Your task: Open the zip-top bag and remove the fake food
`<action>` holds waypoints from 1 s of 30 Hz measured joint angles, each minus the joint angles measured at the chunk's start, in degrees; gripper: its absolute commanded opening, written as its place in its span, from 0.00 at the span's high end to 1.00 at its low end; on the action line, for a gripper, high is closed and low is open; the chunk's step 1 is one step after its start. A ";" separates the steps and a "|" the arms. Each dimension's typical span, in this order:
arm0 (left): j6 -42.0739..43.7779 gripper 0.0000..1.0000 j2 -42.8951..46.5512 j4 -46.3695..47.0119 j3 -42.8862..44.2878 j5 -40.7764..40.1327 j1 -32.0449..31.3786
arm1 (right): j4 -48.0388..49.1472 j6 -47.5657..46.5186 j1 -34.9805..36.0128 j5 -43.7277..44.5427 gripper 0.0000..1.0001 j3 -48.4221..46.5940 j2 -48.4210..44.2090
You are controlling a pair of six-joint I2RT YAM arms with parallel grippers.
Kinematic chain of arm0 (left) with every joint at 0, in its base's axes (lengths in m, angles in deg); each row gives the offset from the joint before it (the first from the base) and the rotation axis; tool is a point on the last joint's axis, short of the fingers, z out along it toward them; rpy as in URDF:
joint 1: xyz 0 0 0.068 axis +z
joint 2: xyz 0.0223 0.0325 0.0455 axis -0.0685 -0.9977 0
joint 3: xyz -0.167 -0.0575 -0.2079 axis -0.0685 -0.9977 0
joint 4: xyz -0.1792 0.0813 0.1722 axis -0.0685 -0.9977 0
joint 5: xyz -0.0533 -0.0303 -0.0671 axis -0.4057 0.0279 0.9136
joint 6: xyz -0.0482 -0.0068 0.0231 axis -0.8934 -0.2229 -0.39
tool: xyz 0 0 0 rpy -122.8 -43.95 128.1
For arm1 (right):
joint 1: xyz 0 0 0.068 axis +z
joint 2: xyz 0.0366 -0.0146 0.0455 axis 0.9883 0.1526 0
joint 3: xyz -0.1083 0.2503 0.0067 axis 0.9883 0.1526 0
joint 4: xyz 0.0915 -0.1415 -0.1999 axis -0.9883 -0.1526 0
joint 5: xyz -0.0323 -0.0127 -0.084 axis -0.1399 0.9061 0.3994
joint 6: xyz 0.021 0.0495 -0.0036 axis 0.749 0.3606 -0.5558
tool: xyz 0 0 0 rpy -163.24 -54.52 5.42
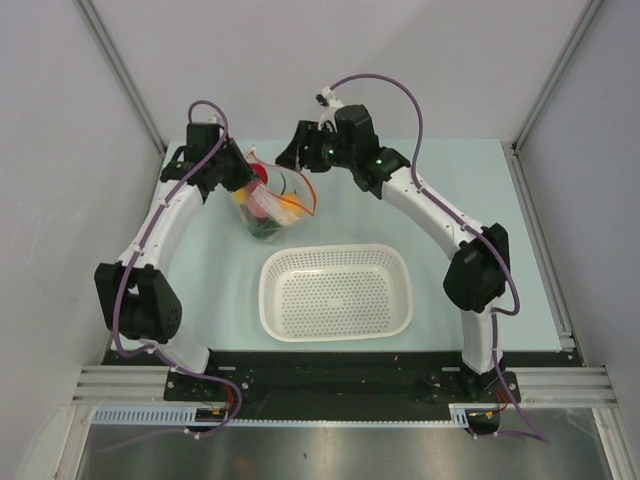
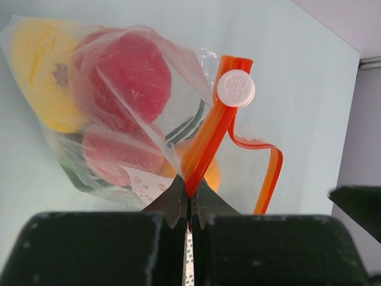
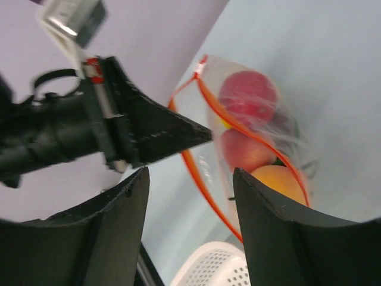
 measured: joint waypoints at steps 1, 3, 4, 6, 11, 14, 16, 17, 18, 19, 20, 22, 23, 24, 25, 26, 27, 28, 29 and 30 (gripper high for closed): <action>-0.24 1.00 0.02 0.37 -0.52 0.33 -0.02 | -1.20 1.29 0.37 -0.39 0.42 -1.97 0.44; -0.48 1.00 0.04 1.05 -1.44 0.57 -0.09 | -2.23 3.39 0.96 -1.51 0.47 -4.87 1.40; -0.76 1.00 0.09 1.38 -1.88 0.68 -0.13 | -2.60 4.44 1.14 -2.08 0.47 -5.66 1.90; -0.96 1.00 0.13 1.66 -2.36 0.85 -0.15 | -3.58 5.92 1.29 -2.95 0.48 -6.58 3.10; -1.36 1.00 0.39 2.29 -2.73 1.38 -0.26 | -8.35 6.58 1.29 -4.26 0.49 -7.58 8.11; -1.38 1.00 0.48 2.49 -2.80 1.84 -0.26 | -11.74 6.12 1.27 -4.35 0.46 -7.58 10.73; -1.38 1.00 0.52 2.56 -2.84 1.95 -0.31 | -13.42 5.57 1.25 -4.07 0.43 -7.58 11.72; -1.38 1.00 0.52 2.64 -2.91 2.01 -0.33 | -14.03 5.18 1.25 -3.87 0.39 -7.58 12.00; -1.40 1.00 0.55 2.80 -2.99 2.08 -0.35 | -14.56 4.87 1.25 -3.67 0.37 -7.58 12.11; -1.40 1.00 0.55 2.86 -3.08 2.12 -0.37 | -14.99 4.46 1.25 -3.48 0.36 -7.58 12.13; -1.44 1.00 0.55 2.89 -3.15 2.16 -0.39 | -15.21 4.17 1.25 -3.43 0.34 -7.65 12.13; -1.57 1.00 0.57 2.97 -3.34 2.34 -0.42 | -15.58 3.45 1.27 -3.19 0.33 -7.82 12.13; -1.77 1.00 0.63 3.13 -3.54 2.38 -0.44 | -15.85 3.10 1.27 -3.08 0.32 -7.82 12.13; -1.90 1.00 0.74 3.34 -3.78 2.45 -0.46 | -16.15 2.80 1.27 -3.08 0.31 -7.82 12.20; -1.97 1.00 0.87 3.39 -4.00 2.49 -0.46 | -16.33 2.67 1.27 -3.08 0.30 -7.82 12.31; -2.10 1.00 0.92 3.39 -4.09 2.49 -0.50 | -16.52 2.54 1.29 -3.06 0.29 -7.82 12.46; -2.32 1.00 0.96 3.43 -4.09 2.49 -0.50 | -16.72 2.34 1.29 -3.02 0.29 -7.82 12.61; -2.40 1.00 0.96 3.43 -4.11 2.51 -0.52 | -16.96 2.01 1.31 -2.84 0.28 -7.80 12.76; -2.54 1.00 0.98 3.48 -4.11 2.54 -0.57 | -17.29 1.73 1.38 -2.58 0.28 -7.80 12.85; -2.73 1.00 0.98 3.58 -4.15 2.62 -0.59 | -17.68 1.42 1.40 -2.29 0.27 -7.80 12.92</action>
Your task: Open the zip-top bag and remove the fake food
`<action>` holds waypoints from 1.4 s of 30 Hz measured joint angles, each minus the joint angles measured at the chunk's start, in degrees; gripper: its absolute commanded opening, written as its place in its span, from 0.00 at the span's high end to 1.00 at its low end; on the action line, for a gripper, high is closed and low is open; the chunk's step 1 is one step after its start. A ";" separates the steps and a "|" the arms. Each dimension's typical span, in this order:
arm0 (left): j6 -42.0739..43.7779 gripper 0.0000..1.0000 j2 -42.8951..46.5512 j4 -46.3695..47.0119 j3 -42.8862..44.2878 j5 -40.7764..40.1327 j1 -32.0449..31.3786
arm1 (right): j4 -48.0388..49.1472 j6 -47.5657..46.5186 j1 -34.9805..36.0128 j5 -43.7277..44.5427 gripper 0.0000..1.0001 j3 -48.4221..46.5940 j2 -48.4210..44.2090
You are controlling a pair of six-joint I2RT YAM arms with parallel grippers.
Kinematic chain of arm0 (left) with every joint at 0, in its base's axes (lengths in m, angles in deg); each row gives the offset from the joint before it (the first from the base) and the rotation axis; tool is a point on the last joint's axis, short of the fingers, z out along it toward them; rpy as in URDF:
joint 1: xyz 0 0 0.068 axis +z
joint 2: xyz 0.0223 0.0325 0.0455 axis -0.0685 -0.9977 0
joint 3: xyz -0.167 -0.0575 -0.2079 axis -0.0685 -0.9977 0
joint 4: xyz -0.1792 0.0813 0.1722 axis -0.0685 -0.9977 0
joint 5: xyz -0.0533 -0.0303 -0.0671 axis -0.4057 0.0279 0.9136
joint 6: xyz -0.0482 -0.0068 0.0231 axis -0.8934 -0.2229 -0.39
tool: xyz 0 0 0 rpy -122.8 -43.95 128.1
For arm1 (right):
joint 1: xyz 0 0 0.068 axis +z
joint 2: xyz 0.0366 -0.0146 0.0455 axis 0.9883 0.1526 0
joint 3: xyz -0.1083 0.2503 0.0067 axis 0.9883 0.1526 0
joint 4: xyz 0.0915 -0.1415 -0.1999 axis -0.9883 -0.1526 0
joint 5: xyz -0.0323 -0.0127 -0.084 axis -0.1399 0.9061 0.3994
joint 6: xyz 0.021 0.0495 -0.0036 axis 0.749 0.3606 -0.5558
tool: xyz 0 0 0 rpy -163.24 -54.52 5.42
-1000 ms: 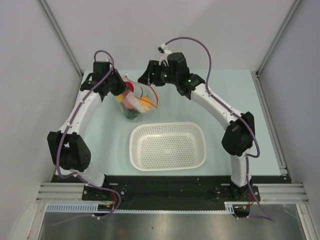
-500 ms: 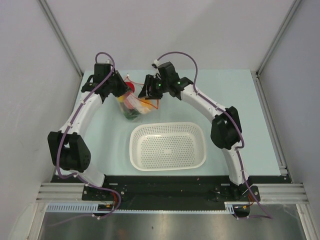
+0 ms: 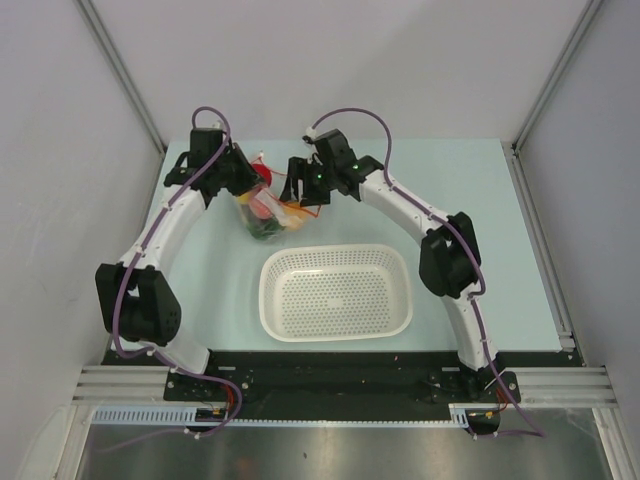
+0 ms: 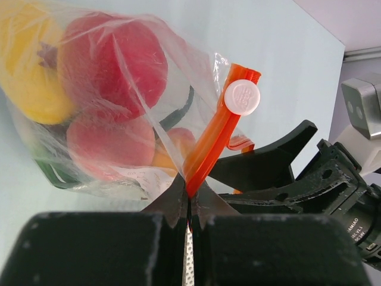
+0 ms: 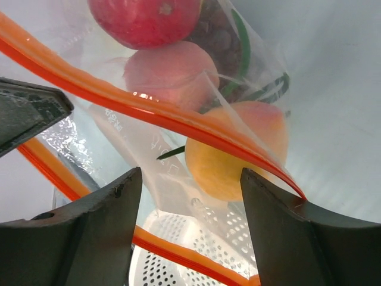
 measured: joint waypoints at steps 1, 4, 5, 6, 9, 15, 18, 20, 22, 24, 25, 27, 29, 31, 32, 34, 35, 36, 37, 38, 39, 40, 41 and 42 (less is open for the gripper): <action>-0.11 1.00 0.00 0.02 -0.02 0.22 -0.02 | -0.35 -0.35 0.00 0.35 0.27 0.00 0.00; -0.15 1.00 0.00 0.20 -0.04 0.48 -0.17 | -1.33 -1.42 0.00 1.25 0.25 0.00 0.02; -0.20 1.00 0.00 0.20 -0.04 0.61 -0.20 | -1.68 -1.84 0.00 1.42 0.23 0.00 0.11; -0.24 1.00 0.00 0.20 -0.09 0.74 -0.26 | -1.90 -2.27 0.00 1.51 0.22 0.00 0.28; -0.39 1.00 0.00 0.17 -0.13 0.79 -0.50 | -2.19 -3.21 0.04 2.01 0.21 0.00 1.01; -0.72 1.00 0.00 0.13 -0.13 0.90 -0.81 | -2.43 -4.83 0.26 2.84 0.16 0.00 3.23; -0.76 1.00 0.00 0.07 -0.20 0.98 -1.09 | -2.47 -5.44 0.50 3.37 0.11 0.00 3.98; -1.07 1.00 -0.02 -0.07 -0.24 0.98 -1.22 | -2.43 -5.77 0.61 3.82 0.09 0.00 4.26; -1.22 1.00 -0.02 -0.11 -0.33 1.11 -1.42 | -2.12 -5.97 0.66 4.26 0.07 0.00 4.59; -1.44 1.00 -0.02 -0.22 -0.46 1.20 -1.68 | -1.75 -5.97 0.72 4.46 0.07 -0.02 4.98; -1.57 1.00 -0.02 -0.33 -0.50 1.22 -1.77 | -1.88 -5.97 0.76 4.68 0.08 -0.57 5.57; -1.60 1.00 -0.02 -0.37 -0.55 1.20 -1.92 | -1.77 -6.03 0.85 5.18 0.12 -2.01 6.93; -1.57 1.00 -0.02 -0.57 -0.55 1.20 -2.03 | -1.49 -6.14 0.92 5.55 0.22 -2.86 8.07; -1.57 1.00 -0.02 -1.03 -0.57 1.20 -2.08 | -1.53 -6.12 0.96 5.70 0.34 -2.89 8.41; -1.57 1.00 -0.02 -1.09 -0.57 1.18 -2.12 | -1.57 -6.16 0.96 5.70 0.39 -2.89 8.46; -1.57 1.00 -0.02 -1.09 -0.57 1.16 -2.14 | -1.60 -6.38 0.96 5.68 0.49 -2.89 8.46; -1.57 1.00 -0.02 -1.09 -0.59 1.16 -2.16 | -1.64 -6.32 0.96 5.68 0.50 -2.89 8.46; -1.57 1.00 -0.02 -1.05 -0.68 1.16 -2.14 | -1.77 -6.14 0.96 5.68 0.52 -2.89 8.46; -1.57 1.00 -0.02 -0.94 -0.87 1.18 -2.16 | -1.81 -6.19 0.96 5.66 0.59 -2.89 8.46; -1.60 1.00 -0.02 -0.85 -1.01 1.18 -2.16 | -1.81 -6.21 0.96 5.66 0.62 -2.89 8.46; -1.57 1.00 -0.02 -0.68 -1.20 1.18 -2.16 | -1.81 -6.14 0.96 5.66 0.64 -2.89 8.46; -1.60 1.00 -0.02 -0.68 -1.25 1.18 -2.16 | -1.81 -6.10 0.96 5.66 0.72 -2.89 8.46; -1.57 1.00 -0.02 -0.66 -1.29 1.16 -2.16 | -1.84 -6.05 0.96 5.66 0.76 -2.89 8.46; -1.57 1.00 -0.02 -0.66 -1.33 1.16 -2.16 | -1.81 -5.81 0.96 5.66 0.79 -2.89 8.44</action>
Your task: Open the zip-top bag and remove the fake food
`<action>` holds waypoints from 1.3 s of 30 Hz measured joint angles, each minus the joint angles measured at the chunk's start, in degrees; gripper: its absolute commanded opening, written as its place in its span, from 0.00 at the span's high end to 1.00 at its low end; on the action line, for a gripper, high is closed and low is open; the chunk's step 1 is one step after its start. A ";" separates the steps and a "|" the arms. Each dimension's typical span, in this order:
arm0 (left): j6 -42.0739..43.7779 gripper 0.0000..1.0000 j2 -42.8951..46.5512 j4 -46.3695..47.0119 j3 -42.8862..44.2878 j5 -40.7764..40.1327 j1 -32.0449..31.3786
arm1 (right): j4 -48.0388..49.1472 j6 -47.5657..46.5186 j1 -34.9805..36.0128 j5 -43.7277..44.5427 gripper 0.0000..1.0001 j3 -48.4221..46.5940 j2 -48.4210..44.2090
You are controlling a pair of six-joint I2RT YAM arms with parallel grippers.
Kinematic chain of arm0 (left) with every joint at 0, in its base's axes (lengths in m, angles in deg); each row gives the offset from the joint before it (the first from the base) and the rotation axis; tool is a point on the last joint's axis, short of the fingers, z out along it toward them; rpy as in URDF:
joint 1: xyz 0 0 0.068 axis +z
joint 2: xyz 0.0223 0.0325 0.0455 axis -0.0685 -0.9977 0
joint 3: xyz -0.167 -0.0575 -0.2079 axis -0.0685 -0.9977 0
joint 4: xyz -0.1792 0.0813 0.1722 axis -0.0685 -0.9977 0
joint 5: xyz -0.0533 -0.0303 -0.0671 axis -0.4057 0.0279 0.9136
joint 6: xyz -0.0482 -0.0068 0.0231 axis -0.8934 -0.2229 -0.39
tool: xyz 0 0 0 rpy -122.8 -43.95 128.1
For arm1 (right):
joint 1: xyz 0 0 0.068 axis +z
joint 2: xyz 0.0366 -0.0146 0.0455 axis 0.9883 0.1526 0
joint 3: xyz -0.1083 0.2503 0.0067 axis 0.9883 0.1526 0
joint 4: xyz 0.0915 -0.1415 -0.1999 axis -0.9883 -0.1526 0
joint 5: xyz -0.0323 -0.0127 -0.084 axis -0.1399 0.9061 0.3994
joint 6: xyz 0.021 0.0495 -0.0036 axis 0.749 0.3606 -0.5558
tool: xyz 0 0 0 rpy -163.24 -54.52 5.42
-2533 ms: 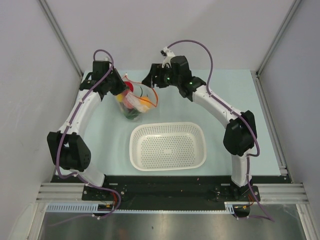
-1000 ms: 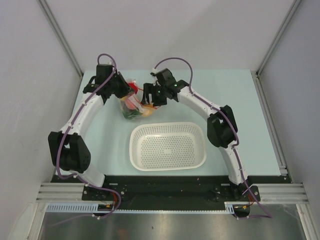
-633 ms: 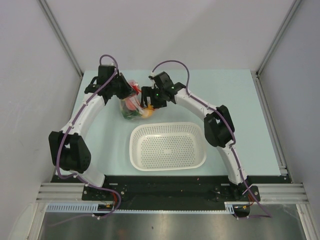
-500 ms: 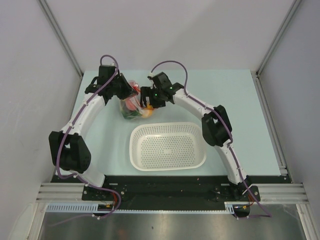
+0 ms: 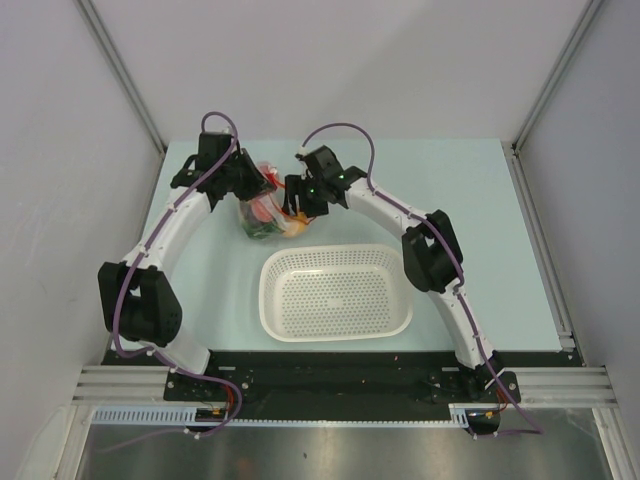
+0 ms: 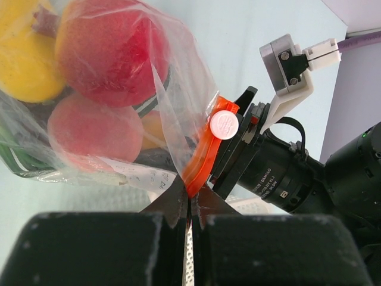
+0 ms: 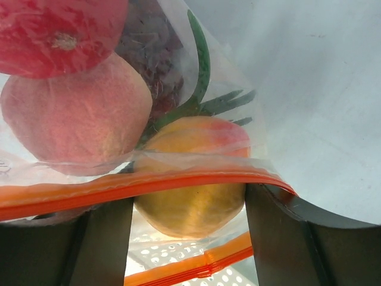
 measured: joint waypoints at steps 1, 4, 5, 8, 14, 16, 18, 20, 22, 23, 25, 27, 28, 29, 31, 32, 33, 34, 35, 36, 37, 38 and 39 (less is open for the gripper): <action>0.00 1.00 0.00 0.00 -0.02 0.00 0.00 | 0.02 0.17 0.00 -0.02 0.84 0.00 -0.02; 0.00 1.00 0.02 0.22 -0.33 -0.02 0.00 | -0.11 0.98 0.00 -0.13 0.86 -0.07 -0.20; 0.00 1.00 0.02 0.24 -0.44 -0.02 0.00 | -0.33 1.38 0.00 -0.26 0.87 -0.35 -0.20; 0.00 1.00 0.02 0.42 -0.70 -0.28 0.02 | -0.70 2.25 0.00 -0.48 0.89 -1.36 -0.22; 0.04 1.00 0.07 0.35 -1.07 -1.20 0.02 | -1.31 3.82 -0.02 -0.46 0.92 -3.58 -1.20; 0.07 1.00 0.13 0.31 -1.18 -1.84 0.07 | -1.57 4.24 0.00 -0.46 0.92 -4.24 -1.99; 0.11 1.00 0.46 0.22 -1.42 -2.10 0.20 | -1.73 4.63 -0.02 -0.46 0.92 -4.31 -3.32; 0.13 1.00 0.74 0.17 -1.64 -2.21 0.28 | -1.68 4.98 -0.02 -0.50 0.92 -4.57 -4.46; 0.24 1.00 1.20 0.11 -1.99 -2.25 0.35 | -1.62 5.44 -0.13 -0.87 0.92 -4.96 -5.62; 0.26 1.00 1.42 0.11 -2.14 -2.32 0.52 | -1.55 5.75 -0.26 -1.07 0.92 -5.07 -6.10; 0.22 1.00 1.77 0.39 -2.21 -2.08 0.87 | -1.70 6.16 -0.48 -1.27 0.91 -5.11 -7.17; 0.28 1.00 2.51 0.55 -2.21 -2.10 1.38 | -1.49 6.86 -0.85 -2.03 0.90 -5.31 -7.63; 0.33 1.00 2.73 0.48 -2.23 -2.12 1.64 | -1.20 7.30 -1.07 -2.40 0.90 -5.53 -7.72; 0.39 1.00 2.91 0.39 -2.23 -2.14 1.99 | -1.01 7.72 -1.22 -2.82 0.89 -5.92 -7.78; 0.44 1.00 3.02 0.37 -2.32 -2.16 2.67 | -0.09 8.79 -1.55 -3.76 0.86 -6.25 -8.09; 0.44 1.00 3.02 0.37 -2.32 -2.16 2.93 | 0.24 9.35 -1.75 -4.28 0.86 -6.32 -8.28; 0.44 1.00 3.02 0.37 -2.34 -2.16 3.23 | 0.72 10.03 -1.97 -5.05 0.86 -6.43 -8.52; 0.46 1.00 3.02 0.42 -2.45 -2.14 3.48 | 1.25 10.71 -2.16 -5.70 0.86 -6.47 -8.79; 0.46 1.00 3.04 0.42 -2.54 -2.10 3.72 | 1.57 11.34 -2.34 -6.54 0.86 -6.58 -9.07; 0.44 1.00 3.04 0.39 -2.56 -2.10 3.80 | 1.79 11.78 -2.45 -7.02 0.86 -6.73 -9.25; 0.44 1.00 3.04 0.39 -2.58 -2.12 3.93 | 2.16 12.26 -2.56 -7.50 0.86 -6.88 -9.42; 0.46 1.00 3.06 0.39 -2.60 -2.12 4.00 | 2.47 12.50 -2.64 -7.78 0.86 -6.95 -9.64; 0.46 1.00 3.10 0.39 -2.62 -2.12 4.09 | 2.60 12.66 -2.67 -8.04 0.86 -6.97 -9.94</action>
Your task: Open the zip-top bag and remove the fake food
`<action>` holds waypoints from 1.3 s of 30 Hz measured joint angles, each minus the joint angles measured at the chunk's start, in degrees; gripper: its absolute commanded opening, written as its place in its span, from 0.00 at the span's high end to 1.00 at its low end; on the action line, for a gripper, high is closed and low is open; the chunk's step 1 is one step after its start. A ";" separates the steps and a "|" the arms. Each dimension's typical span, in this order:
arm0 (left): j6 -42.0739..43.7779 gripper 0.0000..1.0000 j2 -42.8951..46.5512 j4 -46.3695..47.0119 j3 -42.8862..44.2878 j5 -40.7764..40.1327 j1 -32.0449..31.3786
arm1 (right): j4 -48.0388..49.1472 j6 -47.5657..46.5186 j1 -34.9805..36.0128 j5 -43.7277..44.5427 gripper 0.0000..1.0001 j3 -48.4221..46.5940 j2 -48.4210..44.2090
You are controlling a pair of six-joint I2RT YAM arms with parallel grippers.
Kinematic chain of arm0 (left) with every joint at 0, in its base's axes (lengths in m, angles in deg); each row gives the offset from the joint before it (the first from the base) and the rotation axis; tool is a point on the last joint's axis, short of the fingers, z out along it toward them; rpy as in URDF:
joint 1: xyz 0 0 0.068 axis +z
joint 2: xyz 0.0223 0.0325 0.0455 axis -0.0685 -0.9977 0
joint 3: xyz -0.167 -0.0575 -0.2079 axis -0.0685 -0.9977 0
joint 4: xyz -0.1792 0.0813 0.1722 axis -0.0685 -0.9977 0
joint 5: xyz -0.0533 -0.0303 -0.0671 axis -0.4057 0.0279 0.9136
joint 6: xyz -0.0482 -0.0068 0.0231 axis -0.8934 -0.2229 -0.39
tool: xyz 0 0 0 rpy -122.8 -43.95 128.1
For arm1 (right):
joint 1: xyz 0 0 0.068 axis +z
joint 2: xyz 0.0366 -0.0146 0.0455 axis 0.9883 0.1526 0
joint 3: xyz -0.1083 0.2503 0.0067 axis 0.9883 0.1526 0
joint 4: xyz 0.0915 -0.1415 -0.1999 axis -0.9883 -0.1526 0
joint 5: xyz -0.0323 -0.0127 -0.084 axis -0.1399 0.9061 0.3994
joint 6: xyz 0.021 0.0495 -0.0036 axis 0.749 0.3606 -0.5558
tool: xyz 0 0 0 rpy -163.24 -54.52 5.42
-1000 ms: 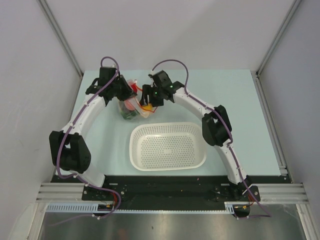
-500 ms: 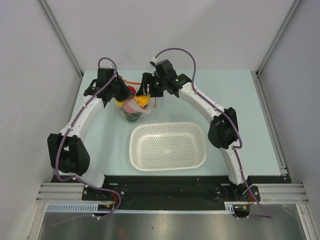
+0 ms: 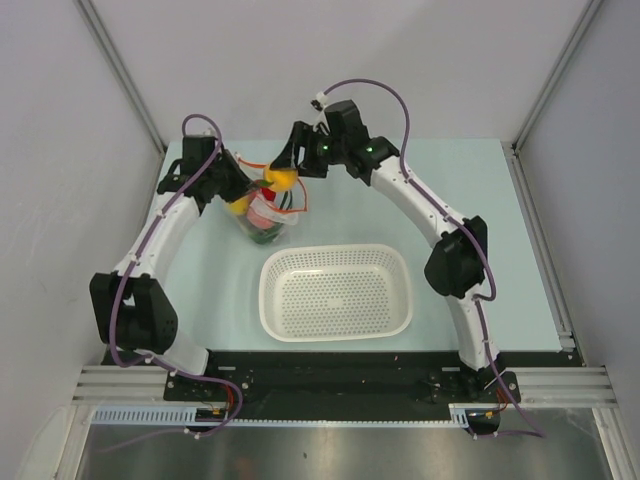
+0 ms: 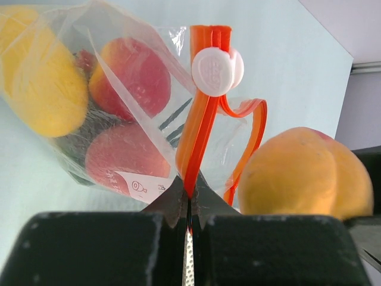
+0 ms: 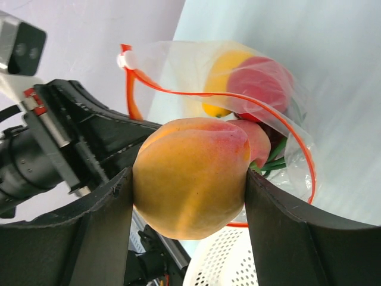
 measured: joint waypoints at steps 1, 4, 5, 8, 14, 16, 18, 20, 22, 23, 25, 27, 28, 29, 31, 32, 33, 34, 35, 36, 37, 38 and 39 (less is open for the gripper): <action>-0.02 1.00 0.07 -0.04 -0.04 0.00 0.02 | 0.02 0.00 -0.02 -0.13 0.86 0.00 -0.24; -0.02 1.00 0.46 -0.20 -0.26 -0.04 0.52 | -0.26 -0.42 -0.11 -0.39 0.86 0.04 -1.55; -0.02 1.00 0.63 -0.46 -0.35 -0.07 0.76 | -0.42 -0.74 -0.13 -0.37 0.85 0.33 -2.27; 0.11 1.00 1.36 -1.25 -0.35 -0.70 1.77 | -1.36 -3.15 -0.13 0.24 0.84 4.04 -6.45; 2.45 1.00 1.88 -6.58 2.54 -4.81 2.67 | -3.80 -9.46 -0.52 3.10 0.82 15.17 -17.57; 3.72 1.00 1.92 -8.44 4.35 -6.64 2.73 | -4.68 -11.74 -0.74 4.33 0.82 19.41 -21.29; 4.76 1.00 2.03 -9.99 5.55 -8.17 2.86 | -4.98 -13.64 -0.79 5.40 0.82 23.96 -24.28; 5.86 1.00 2.29 -11.45 6.03 -9.73 2.99 | -5.86 -14.82 -0.83 6.27 0.82 27.41 -26.18; 7.10 1.00 2.97 -13.05 6.12 -11.45 3.30 | -6.25 -16.06 -0.63 6.99 0.81 30.77 -27.43; 7.69 1.00 3.41 -13.88 6.12 -12.28 3.48 | -6.73 -16.61 -0.39 7.37 0.81 32.17 -27.78; 8.76 1.00 4.46 -14.78 6.10 -13.42 3.76 | -6.60 -17.79 0.44 8.26 0.80 34.91 -28.35; 9.70 1.00 5.53 -15.10 6.10 -13.44 3.98 | -7.06 -18.99 1.88 8.90 0.77 37.83 -28.87; 10.12 1.00 5.86 -15.02 6.10 -13.18 4.09 | -7.28 -19.56 2.69 9.09 0.77 39.06 -29.03; 10.27 1.00 6.05 -14.78 6.10 -12.59 4.13 | -7.58 -19.96 3.26 9.16 0.76 40.09 -29.07; 10.54 1.00 6.05 -14.10 6.08 -11.23 4.15 | -8.09 -20.76 4.46 9.14 0.74 42.05 -29.09; 10.56 1.00 5.90 -13.77 6.08 -10.51 4.15 | -8.26 -21.09 4.90 9.11 0.73 43.08 -29.09; 10.58 1.00 5.75 -13.57 6.08 -10.03 4.15 | -8.37 -21.24 5.14 9.09 0.72 43.82 -29.09; 10.58 1.00 5.49 -13.31 6.10 -9.44 4.15 | -8.37 -21.35 5.25 9.07 0.70 44.85 -29.09; 10.58 1.00 4.94 -13.16 6.27 -8.76 4.15 | -8.50 -21.38 5.22 9.11 0.68 45.81 -29.09; 10.58 1.00 4.24 -13.07 6.58 -8.33 4.15 | -8.55 -21.40 5.22 9.09 0.64 46.75 -29.09; 10.58 1.00 3.43 -12.85 6.91 -7.80 4.15 | -8.52 -21.40 5.27 9.09 0.63 47.80 -29.09; 10.58 1.00 2.64 -12.55 7.21 -7.28 4.15 | -8.46 -21.40 5.31 9.09 0.62 48.74 -29.11; 10.58 1.00 1.92 -12.22 7.41 -6.86 4.15 | -8.33 -21.38 5.33 9.14 0.61 49.64 -29.14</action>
